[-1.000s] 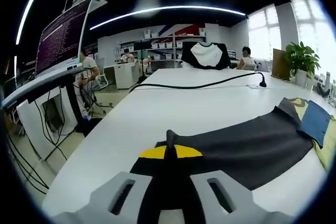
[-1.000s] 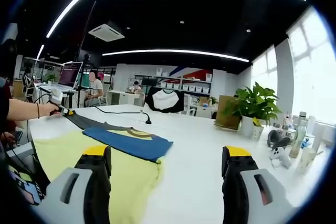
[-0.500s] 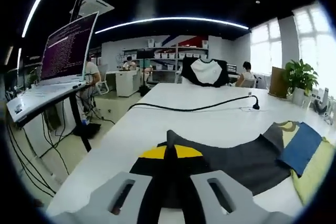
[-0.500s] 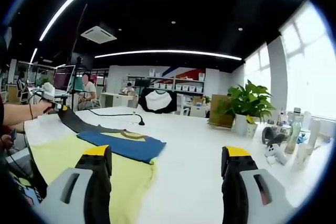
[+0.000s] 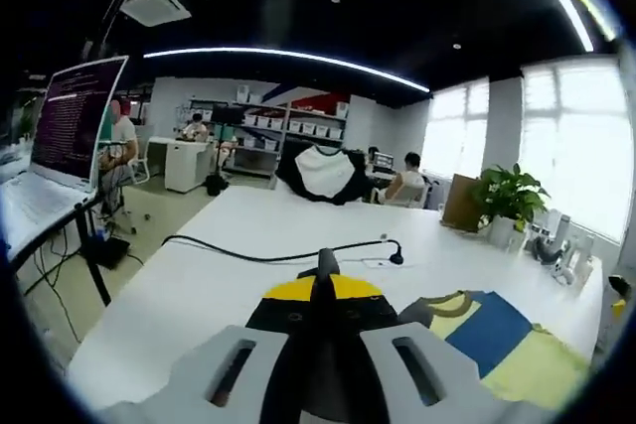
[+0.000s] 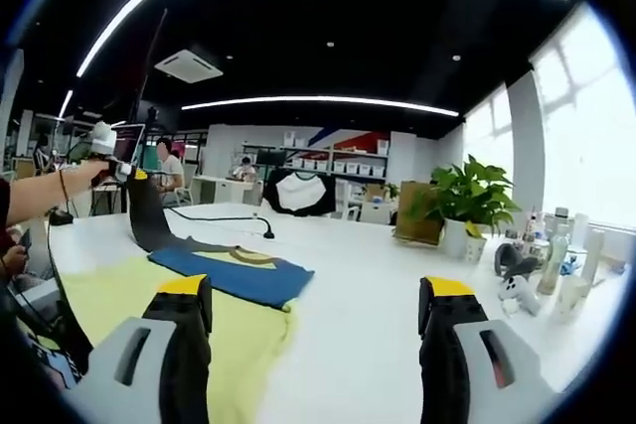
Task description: Fold the garment on the visible template until the final outline fits inside the template.
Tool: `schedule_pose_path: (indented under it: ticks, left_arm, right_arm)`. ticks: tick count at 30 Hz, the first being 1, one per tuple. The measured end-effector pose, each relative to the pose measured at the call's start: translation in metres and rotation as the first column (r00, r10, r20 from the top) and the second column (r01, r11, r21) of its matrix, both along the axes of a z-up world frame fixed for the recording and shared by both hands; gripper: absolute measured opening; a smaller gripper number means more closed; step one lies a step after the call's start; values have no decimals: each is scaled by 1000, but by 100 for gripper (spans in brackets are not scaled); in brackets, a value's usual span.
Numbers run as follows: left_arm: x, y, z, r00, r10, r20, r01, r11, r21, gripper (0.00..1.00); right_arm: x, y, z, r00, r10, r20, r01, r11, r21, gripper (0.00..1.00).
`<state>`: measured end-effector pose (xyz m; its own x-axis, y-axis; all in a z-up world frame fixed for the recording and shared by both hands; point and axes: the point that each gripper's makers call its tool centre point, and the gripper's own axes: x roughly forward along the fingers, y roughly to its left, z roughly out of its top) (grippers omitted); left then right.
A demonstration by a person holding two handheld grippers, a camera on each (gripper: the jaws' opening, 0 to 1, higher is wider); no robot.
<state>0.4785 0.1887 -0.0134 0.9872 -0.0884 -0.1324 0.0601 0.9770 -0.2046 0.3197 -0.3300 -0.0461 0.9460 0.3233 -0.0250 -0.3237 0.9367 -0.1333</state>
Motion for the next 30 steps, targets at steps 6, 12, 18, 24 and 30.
schedule_pose_path:
  ticks: [6, 12, 18, 24, 30]
  left_arm:
    - [9, -45, 16, 998, -68, 11, 68, 998, -2, 3]
    - [18, -77, 26, 994, -111, 1, 111, 994, 23, 3]
    - [32, -122, 38, 984, -177, -2, 177, 982, 69, 3]
    - [39, -158, 43, 974, -226, -14, 227, 968, 109, 3]
    - [45, -193, 39, 961, -275, -30, 276, 951, 137, 3]
  right_arm:
    - [0, -6, 3, 1000, -14, 6, 14, 1000, 5, 88]
    - [2, -5, 1, 1000, -12, 0, 12, 1000, 0, 87]
    - [3, -3, -2, 1000, -3, -11, 3, 1000, -5, 87]
    - [2, -4, -3, 1000, -4, -12, 4, 1000, -1, 87]
    - [3, -6, -6, 1000, -8, -24, 8, 1000, -1, 87]
